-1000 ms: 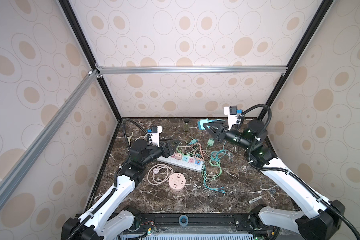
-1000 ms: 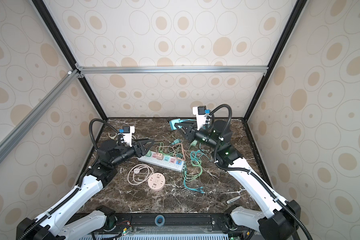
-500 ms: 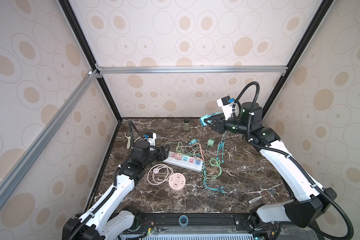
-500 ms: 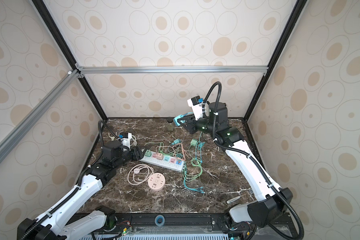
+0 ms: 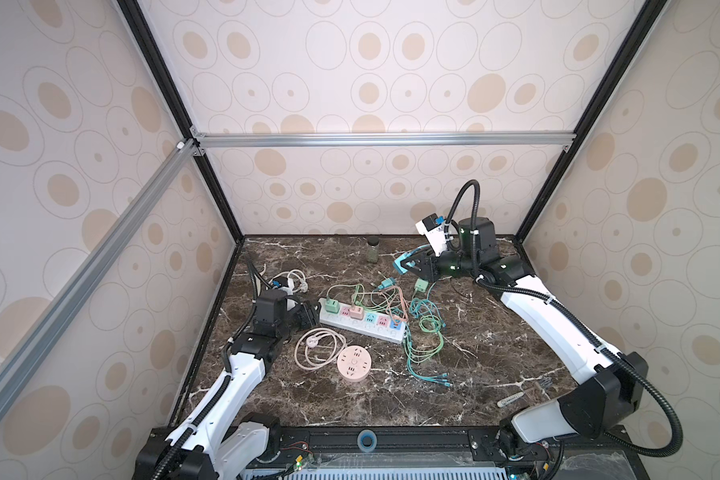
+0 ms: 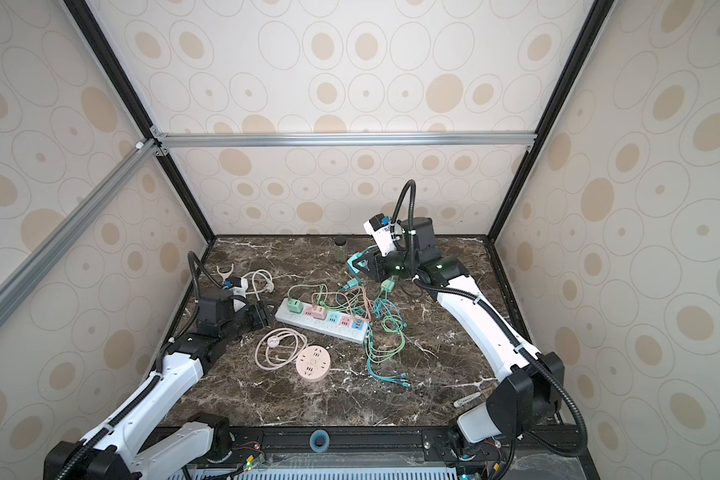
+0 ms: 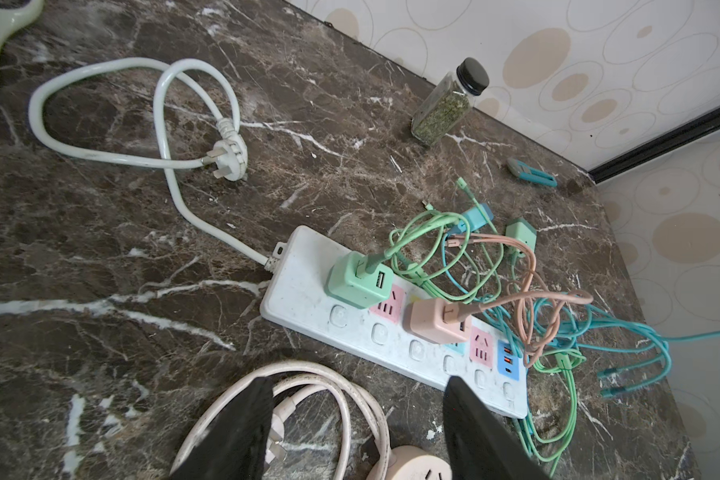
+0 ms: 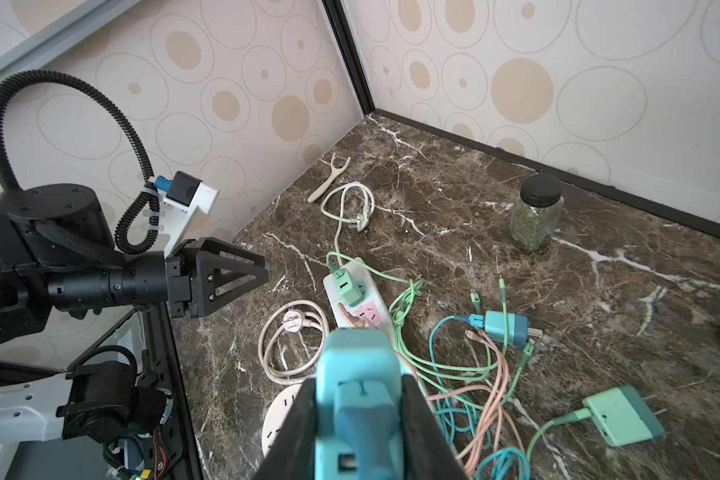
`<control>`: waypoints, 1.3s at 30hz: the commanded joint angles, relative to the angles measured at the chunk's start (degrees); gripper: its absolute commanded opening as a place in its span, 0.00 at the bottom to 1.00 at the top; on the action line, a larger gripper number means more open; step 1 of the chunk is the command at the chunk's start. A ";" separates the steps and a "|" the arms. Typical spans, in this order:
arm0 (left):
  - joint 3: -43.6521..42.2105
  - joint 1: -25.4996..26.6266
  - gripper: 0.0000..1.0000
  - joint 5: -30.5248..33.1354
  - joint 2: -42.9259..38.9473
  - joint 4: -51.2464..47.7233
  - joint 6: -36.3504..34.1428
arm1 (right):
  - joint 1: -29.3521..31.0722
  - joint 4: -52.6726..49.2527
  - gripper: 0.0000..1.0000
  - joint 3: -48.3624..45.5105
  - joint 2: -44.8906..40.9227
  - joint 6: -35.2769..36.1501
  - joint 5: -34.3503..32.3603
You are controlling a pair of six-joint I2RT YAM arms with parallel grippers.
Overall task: Insert the plug
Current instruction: 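Carry the teal charger over the power strip with the right gripper while the left retracts, then lower the charger's prongs toward the empty socket with the right gripper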
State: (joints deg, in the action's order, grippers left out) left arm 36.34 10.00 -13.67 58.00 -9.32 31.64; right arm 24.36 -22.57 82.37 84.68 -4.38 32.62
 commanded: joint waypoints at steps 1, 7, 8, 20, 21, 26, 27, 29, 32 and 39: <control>0.29 -1.27 0.65 -0.39 2.28 0.95 -1.36 | 0.01 2.44 0.10 -2.32 -0.05 2.49 1.53; -1.03 -3.34 0.64 -0.38 3.98 2.67 -0.44 | 0.09 2.53 0.09 -5.20 1.23 4.54 3.63; -1.22 -3.67 0.64 -0.34 4.05 2.75 -0.44 | 0.10 2.77 0.09 -5.60 1.35 4.56 3.82; -3.19 -8.78 0.64 -4.35 7.10 7.28 1.76 | 2.55 3.51 0.09 -10.54 -0.64 8.18 4.35; -3.20 -9.01 0.63 -4.79 7.42 7.71 2.14 | 2.89 3.33 0.09 -10.89 -1.03 8.85 4.36; -2.85 -9.34 0.62 -5.74 8.78 8.85 2.97 | 3.74 5.07 0.09 -14.30 -2.72 10.97 5.81; -2.85 -9.38 0.62 -5.83 9.16 9.06 3.12 | 4.02 5.91 0.09 -15.17 -2.98 11.29 5.48; -2.99 -9.31 0.61 -6.23 10.12 9.64 3.30 | 4.67 6.68 0.09 -16.33 -3.21 12.16 4.86; -3.19 -9.39 0.59 -6.62 12.11 10.87 3.30 | 5.99 5.10 0.09 -16.28 -2.58 14.38 3.72; -3.46 -9.43 0.58 -6.27 16.57 13.80 2.82 | 9.90 -1.17 0.09 -12.91 2.38 20.74 -1.76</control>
State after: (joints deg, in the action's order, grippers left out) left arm 32.93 1.02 -19.66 73.58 2.07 34.26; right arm 33.10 -20.69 67.40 84.90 11.81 33.15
